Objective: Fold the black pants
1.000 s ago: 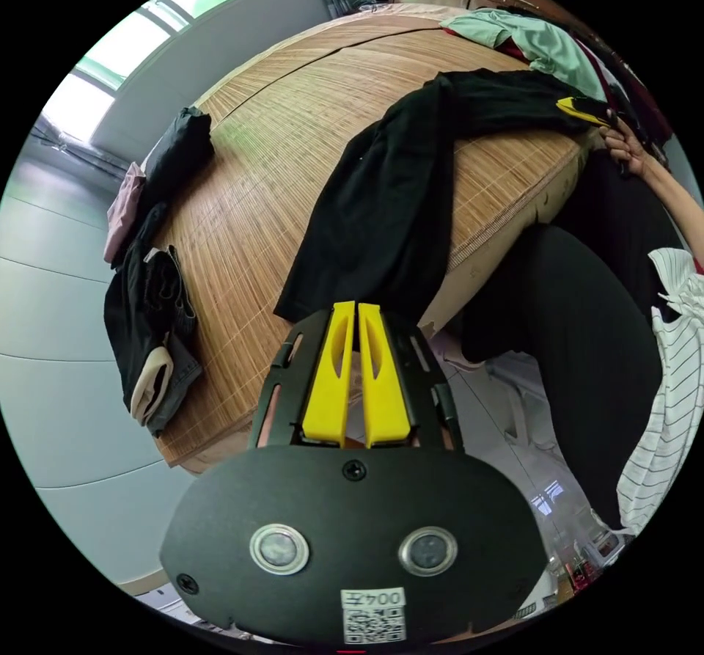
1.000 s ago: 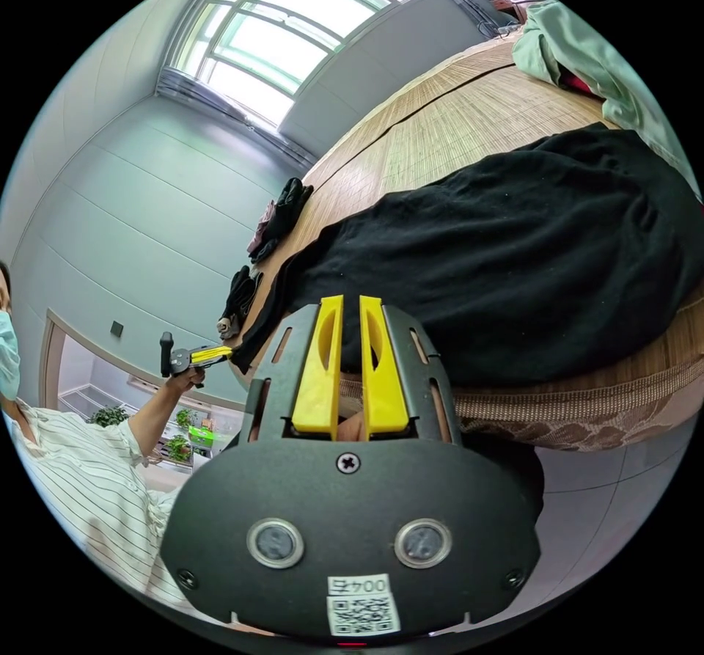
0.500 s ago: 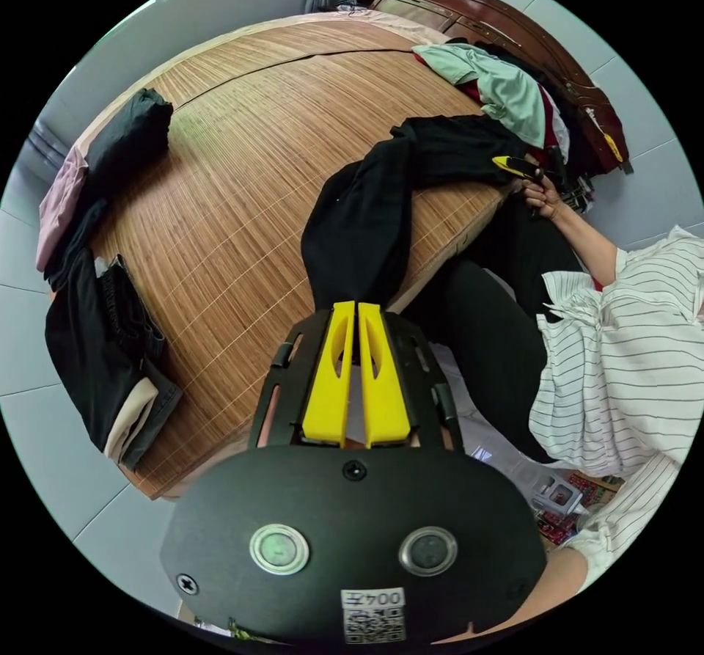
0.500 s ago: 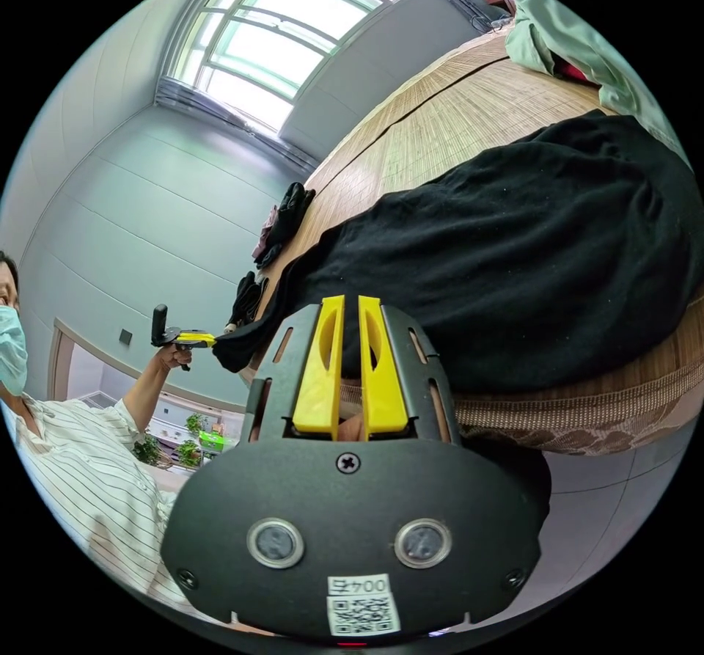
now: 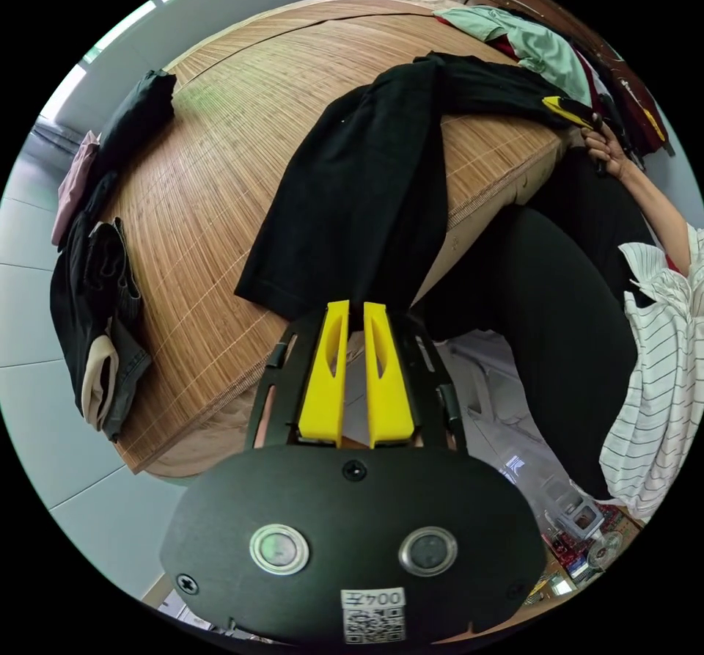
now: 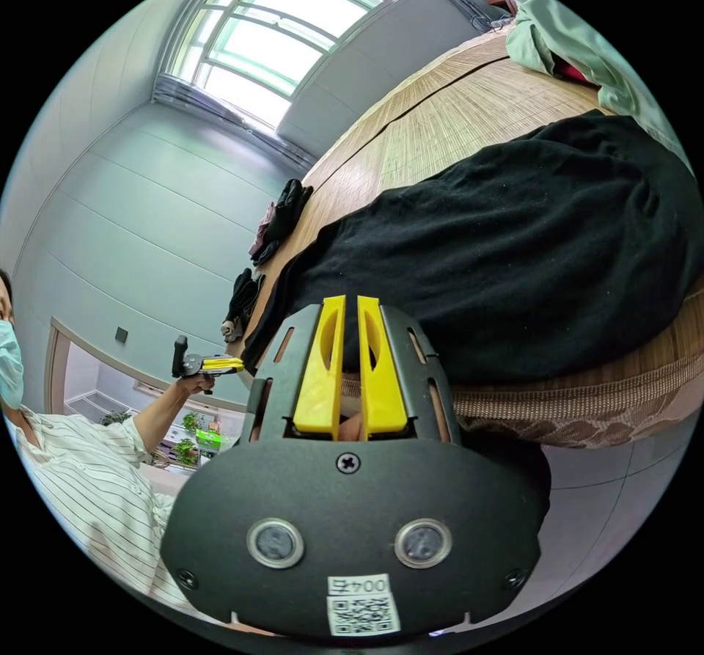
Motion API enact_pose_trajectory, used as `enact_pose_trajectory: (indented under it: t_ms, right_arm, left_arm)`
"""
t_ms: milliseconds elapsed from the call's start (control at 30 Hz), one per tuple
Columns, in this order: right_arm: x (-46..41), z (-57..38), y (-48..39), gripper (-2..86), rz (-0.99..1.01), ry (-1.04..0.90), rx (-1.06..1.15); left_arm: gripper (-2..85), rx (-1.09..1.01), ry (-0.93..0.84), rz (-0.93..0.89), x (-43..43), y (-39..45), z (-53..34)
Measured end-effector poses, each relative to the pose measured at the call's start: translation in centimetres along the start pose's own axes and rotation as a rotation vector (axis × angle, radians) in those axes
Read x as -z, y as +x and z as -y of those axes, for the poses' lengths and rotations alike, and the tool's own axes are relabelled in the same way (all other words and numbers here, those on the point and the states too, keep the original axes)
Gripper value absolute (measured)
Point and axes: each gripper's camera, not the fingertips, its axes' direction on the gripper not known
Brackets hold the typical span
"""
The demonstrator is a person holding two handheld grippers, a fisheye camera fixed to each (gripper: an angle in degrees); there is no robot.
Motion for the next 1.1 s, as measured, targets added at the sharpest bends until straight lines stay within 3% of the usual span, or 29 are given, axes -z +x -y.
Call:
enact_pose_trajectory:
  t_ms: [200,700,1100]
  right_arm:
    - [-0.5,0.0,-0.2,4.6,-0.005,0.004,-0.012]
    - [-1.3,-0.1,-0.9,4.1,-0.007,0.003,-0.012]
    - [-1.4,0.0,-0.6,3.8,0.011,0.003,-0.018]
  left_arm:
    - [9.0,-0.009,0.001,0.043,-0.3,-0.3,1.4]
    - [1.4,-0.066,-0.01,0.068,-2.2,-1.5,4.4]
    - [0.4,0.042,0.12,0.155,3.9,-8.4,8.7]
